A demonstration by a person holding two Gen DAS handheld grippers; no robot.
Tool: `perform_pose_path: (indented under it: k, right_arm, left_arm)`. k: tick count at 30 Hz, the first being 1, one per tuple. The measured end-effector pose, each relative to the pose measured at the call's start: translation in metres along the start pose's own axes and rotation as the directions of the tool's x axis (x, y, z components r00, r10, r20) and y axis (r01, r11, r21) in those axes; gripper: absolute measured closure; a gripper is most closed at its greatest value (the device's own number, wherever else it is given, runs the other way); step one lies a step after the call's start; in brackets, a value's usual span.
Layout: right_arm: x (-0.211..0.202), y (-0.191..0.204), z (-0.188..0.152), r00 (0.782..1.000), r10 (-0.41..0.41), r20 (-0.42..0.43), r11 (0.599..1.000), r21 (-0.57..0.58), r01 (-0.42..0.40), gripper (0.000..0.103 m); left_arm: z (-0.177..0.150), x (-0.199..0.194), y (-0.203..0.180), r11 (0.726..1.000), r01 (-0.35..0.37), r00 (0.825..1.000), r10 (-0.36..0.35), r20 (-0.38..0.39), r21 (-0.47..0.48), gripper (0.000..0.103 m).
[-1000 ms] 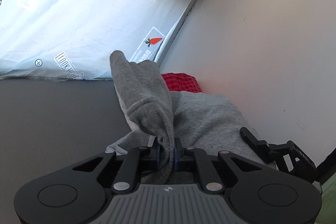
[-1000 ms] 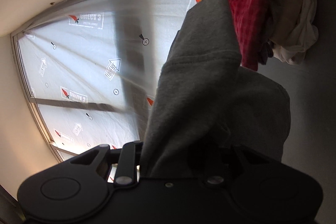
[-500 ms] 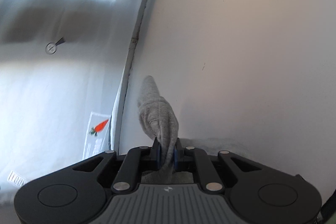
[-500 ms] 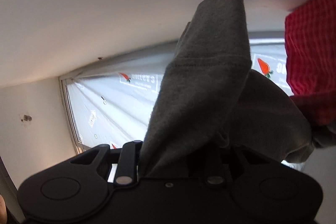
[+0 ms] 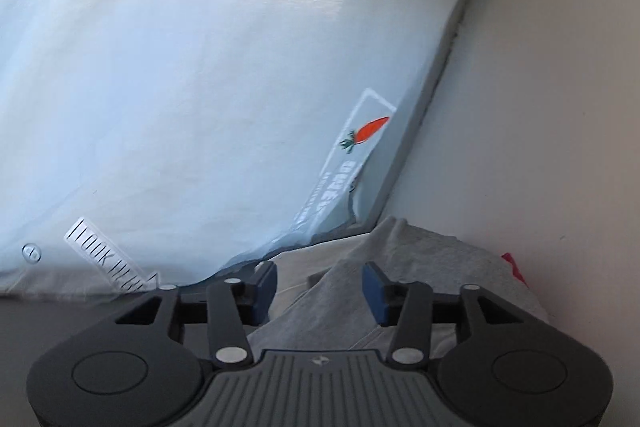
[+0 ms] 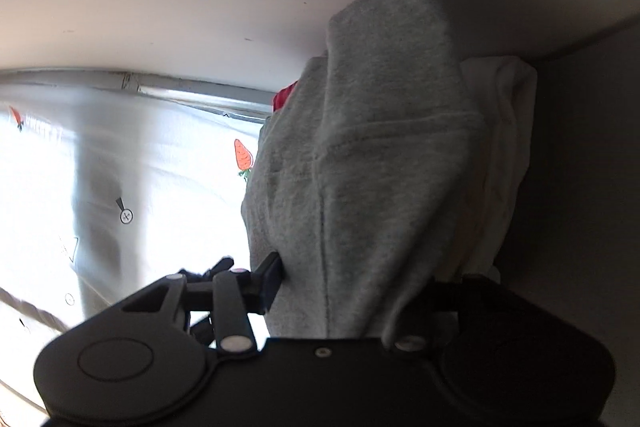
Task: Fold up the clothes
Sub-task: 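Carry the folded hoodie with both grippers onto the stack of folded clothes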
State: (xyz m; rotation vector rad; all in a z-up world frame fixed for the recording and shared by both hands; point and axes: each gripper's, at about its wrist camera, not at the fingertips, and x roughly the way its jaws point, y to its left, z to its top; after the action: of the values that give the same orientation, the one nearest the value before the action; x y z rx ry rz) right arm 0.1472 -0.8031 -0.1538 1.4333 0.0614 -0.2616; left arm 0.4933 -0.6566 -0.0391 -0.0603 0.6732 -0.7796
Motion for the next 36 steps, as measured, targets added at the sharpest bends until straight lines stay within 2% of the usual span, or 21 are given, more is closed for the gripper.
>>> perform_pose_path:
  k: [1, 4, 8, 10, 13, 14, 15, 17, 18, 22, 27, 31, 34, 36]
  right_arm:
    - [0.001, 0.0, 0.003, 1.0, 0.002, -0.005, 1.0, 0.003, -0.002, 0.057]
    - [0.005, 0.0, 0.01, 1.0, 0.009, -0.016, 1.0, 0.002, -0.009, 0.057]
    - [0.012, -0.003, 0.016, 0.999, 0.015, -0.04, 0.999, 0.031, -0.014, 0.057]
    - [0.012, -0.003, 0.017, 0.998, 0.025, -0.052, 0.998, 0.052, -0.022, 0.06]
    - [0.014, -0.003, 0.023, 0.996, 0.045, -0.075, 0.997, 0.072, -0.039, 0.067]
    - [0.016, -0.001, 0.024, 0.995, 0.053, -0.08, 0.996, 0.07, -0.047, 0.068]
    - [0.018, 0.001, 0.024, 0.995, 0.06, -0.084, 0.996, 0.068, -0.055, 0.07]
    - [0.023, 0.002, 0.023, 0.993, 0.074, -0.095, 0.996, 0.063, -0.069, 0.072]
    - [0.025, 0.003, 0.022, 0.992, 0.08, -0.1, 0.995, 0.061, -0.075, 0.073]
    - [0.026, 0.021, 0.028, 0.989, 0.118, -0.093, 0.992, 0.045, -0.114, 0.075]
    - [0.04, 0.05, 0.047, 0.977, 0.204, -0.065, 0.978, -0.017, -0.206, 0.076]
    - [0.045, 0.089, 0.06, 0.948, 0.315, -0.047, 0.944, -0.089, -0.318, 0.076]
    - [0.043, 0.117, 0.066, 0.921, 0.388, -0.023, 0.902, -0.198, -0.384, 0.076]
    - [0.04, 0.131, 0.068, 0.907, 0.42, -0.004, 0.867, -0.292, -0.403, 0.076]
  left_arm:
    - [-0.006, -0.003, 0.009, 0.999, -0.016, 1.0, 0.016, -0.005, -0.031, 0.041]
    - [-0.027, -0.007, 0.034, 0.99, -0.025, 0.998, 0.018, -0.057, -0.141, 0.035]
    - [-0.048, 0.011, 0.057, 0.958, 0.006, 0.989, -0.047, -0.138, -0.286, 0.029]
    - [-0.058, 0.017, 0.063, 0.93, 0.033, 0.983, -0.096, -0.155, -0.367, 0.027]
    - [-0.059, 0.028, 0.06, 0.884, 0.059, 0.976, -0.149, -0.16, -0.464, 0.029]
    - [-0.059, 0.029, 0.056, 0.875, 0.069, 0.974, -0.162, -0.155, -0.478, 0.04]
    - [-0.056, 0.03, 0.051, 0.877, 0.072, 0.975, -0.163, -0.153, -0.476, 0.049]
    - [-0.048, 0.029, 0.038, 0.895, 0.064, 0.978, -0.144, -0.15, -0.441, 0.081]
    - [-0.043, 0.027, 0.031, 0.906, 0.059, 0.98, -0.132, -0.147, -0.418, 0.084]
    - [-0.014, 0.009, 0.013, 0.937, 0.076, 0.99, -0.11, -0.083, -0.34, 0.088]
    - [0.038, -0.021, -0.013, 0.958, 0.173, 0.985, -0.164, 0.061, -0.23, 0.089]
    - [0.08, -0.038, -0.034, 0.952, 0.264, 0.955, -0.235, 0.18, -0.156, 0.089]
    - [0.107, -0.048, -0.043, 0.931, 0.342, 0.915, -0.3, 0.27, -0.125, 0.089]
    - [0.117, -0.048, -0.047, 0.925, 0.369, 0.895, -0.326, 0.303, -0.093, 0.089]
